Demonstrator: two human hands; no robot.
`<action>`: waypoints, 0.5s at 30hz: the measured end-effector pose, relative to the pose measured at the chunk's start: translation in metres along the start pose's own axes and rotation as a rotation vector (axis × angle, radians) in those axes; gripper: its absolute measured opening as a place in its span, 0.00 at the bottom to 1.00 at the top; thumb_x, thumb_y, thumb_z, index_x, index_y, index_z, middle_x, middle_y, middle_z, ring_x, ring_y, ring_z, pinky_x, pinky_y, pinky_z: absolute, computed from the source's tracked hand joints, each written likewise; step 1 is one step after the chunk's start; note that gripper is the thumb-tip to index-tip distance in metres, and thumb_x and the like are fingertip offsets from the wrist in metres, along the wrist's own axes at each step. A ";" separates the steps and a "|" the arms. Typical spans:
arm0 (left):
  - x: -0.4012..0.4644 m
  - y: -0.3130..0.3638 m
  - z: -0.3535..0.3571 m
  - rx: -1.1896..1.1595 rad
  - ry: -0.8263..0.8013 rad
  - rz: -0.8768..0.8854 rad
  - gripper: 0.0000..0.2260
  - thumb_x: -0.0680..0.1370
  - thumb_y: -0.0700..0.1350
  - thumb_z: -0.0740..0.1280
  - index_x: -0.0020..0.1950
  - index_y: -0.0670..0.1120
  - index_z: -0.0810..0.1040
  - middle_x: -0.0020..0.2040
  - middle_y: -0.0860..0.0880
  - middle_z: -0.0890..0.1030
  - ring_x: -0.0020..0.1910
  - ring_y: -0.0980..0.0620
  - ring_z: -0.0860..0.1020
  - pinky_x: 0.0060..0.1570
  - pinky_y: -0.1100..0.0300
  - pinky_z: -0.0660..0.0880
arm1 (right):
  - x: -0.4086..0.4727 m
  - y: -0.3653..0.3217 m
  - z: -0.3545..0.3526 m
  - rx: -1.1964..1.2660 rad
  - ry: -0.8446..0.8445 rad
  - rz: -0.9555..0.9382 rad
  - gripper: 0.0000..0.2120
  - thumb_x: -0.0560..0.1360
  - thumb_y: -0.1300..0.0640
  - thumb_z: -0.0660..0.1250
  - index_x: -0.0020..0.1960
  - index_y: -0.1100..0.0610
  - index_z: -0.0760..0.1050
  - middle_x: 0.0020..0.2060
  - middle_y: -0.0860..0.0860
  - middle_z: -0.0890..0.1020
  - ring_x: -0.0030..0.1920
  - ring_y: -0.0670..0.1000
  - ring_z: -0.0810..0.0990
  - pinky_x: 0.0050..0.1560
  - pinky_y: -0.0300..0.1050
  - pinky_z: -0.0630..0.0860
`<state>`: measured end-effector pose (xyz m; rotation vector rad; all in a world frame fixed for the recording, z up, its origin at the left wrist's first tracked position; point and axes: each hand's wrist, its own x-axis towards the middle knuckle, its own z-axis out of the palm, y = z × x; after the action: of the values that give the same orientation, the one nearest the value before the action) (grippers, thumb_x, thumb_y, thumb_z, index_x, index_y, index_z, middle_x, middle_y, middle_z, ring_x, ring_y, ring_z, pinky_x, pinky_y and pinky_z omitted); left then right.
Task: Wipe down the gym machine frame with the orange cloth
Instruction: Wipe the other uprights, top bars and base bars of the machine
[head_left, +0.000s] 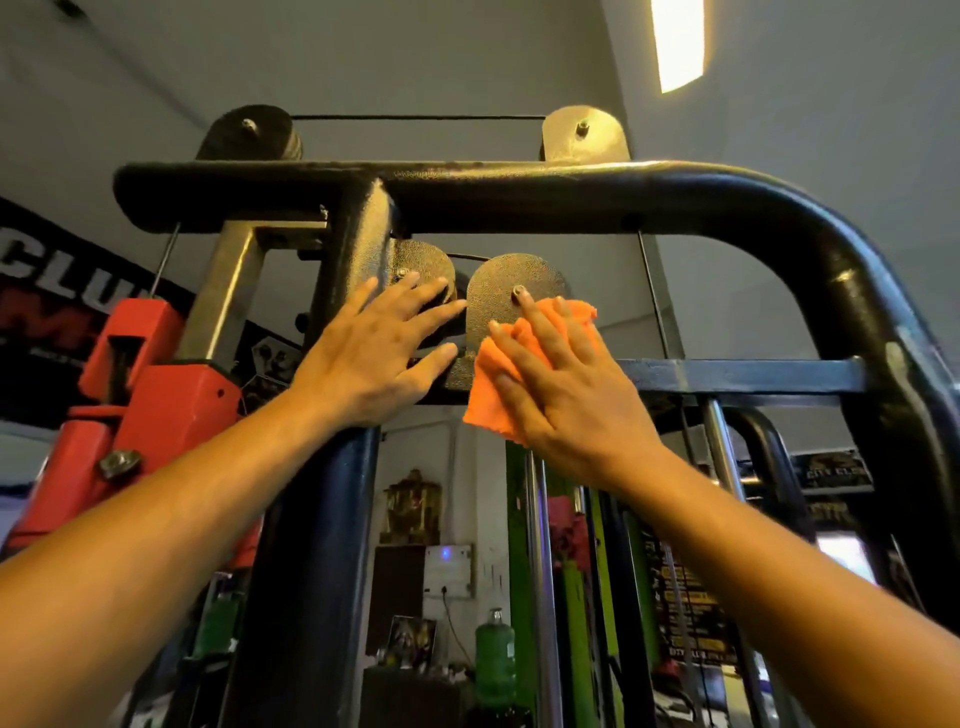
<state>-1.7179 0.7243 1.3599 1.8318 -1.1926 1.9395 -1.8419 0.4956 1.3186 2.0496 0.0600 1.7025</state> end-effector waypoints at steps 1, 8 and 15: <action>-0.002 0.002 0.000 0.007 -0.016 0.012 0.32 0.83 0.67 0.50 0.87 0.59 0.59 0.88 0.57 0.54 0.87 0.55 0.50 0.86 0.46 0.43 | -0.002 0.003 -0.001 -0.005 -0.009 0.001 0.30 0.88 0.32 0.42 0.88 0.38 0.46 0.88 0.46 0.40 0.88 0.54 0.36 0.86 0.66 0.45; -0.003 -0.001 -0.001 -0.013 -0.056 0.030 0.32 0.83 0.68 0.48 0.87 0.61 0.54 0.88 0.57 0.51 0.87 0.56 0.47 0.85 0.43 0.43 | 0.058 -0.001 -0.015 0.073 -0.043 0.186 0.34 0.86 0.31 0.43 0.88 0.40 0.40 0.88 0.51 0.37 0.87 0.59 0.34 0.85 0.70 0.42; -0.004 -0.001 -0.004 -0.046 -0.076 0.046 0.31 0.83 0.64 0.50 0.87 0.61 0.56 0.88 0.57 0.52 0.87 0.54 0.49 0.85 0.43 0.43 | -0.006 -0.006 -0.009 -0.034 -0.045 0.018 0.31 0.88 0.34 0.45 0.89 0.41 0.46 0.88 0.48 0.38 0.87 0.56 0.35 0.86 0.68 0.44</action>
<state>-1.7194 0.7294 1.3570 1.8854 -1.3030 1.8655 -1.8502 0.5021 1.3117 2.0684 -0.0024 1.6553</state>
